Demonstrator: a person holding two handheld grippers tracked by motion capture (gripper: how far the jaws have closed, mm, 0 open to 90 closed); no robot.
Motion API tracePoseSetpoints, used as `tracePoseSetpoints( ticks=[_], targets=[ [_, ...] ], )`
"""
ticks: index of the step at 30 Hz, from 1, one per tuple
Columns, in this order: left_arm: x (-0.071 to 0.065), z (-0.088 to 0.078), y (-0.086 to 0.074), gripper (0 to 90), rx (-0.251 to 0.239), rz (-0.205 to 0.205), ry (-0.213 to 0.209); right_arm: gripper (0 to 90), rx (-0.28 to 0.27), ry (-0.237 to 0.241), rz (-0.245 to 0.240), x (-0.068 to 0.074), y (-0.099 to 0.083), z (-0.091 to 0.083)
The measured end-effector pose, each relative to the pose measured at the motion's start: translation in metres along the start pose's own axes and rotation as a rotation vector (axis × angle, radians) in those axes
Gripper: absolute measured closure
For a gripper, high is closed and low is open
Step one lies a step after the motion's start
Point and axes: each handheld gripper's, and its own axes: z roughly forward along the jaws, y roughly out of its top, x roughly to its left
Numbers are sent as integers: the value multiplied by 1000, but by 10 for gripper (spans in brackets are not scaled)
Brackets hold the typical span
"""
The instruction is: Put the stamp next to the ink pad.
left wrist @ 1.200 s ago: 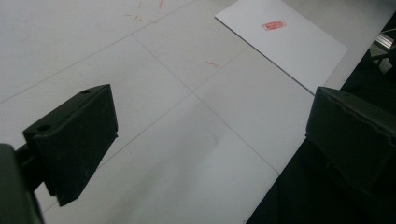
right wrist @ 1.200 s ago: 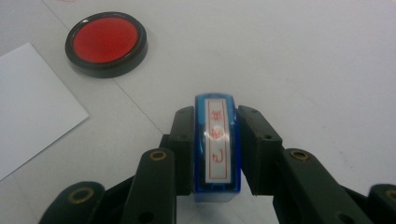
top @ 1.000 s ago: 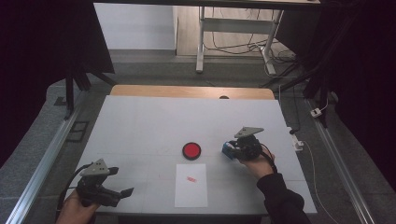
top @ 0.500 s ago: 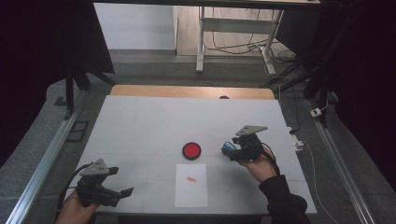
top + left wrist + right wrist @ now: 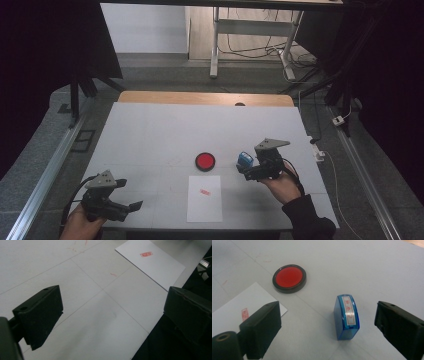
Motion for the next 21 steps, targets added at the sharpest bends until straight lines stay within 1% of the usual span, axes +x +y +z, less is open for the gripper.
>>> tracePoseSetpoints(
  ticks=[3,6,8,10,14,21],
  targets=[
    [0,0,0,28,1,-1,0,33,-18,3,16,1,-3,-7],
    [0,0,0,28,2,-1,0,14,-29,-4,12,2,-7,-15],
    [0,0,0,28,2,-2,1,1,-41,-8,19,4,-9,-19],
    [0,0,0,28,2,-2,2,0,-49,-8,20,5,-11,-24],
    [0,0,0,28,0,-4,3,0,-66,-29,18,9,-16,-34],
    [0,0,0,28,-2,-7,5,0,-81,-46,37,13,-28,-50]
  ],
)
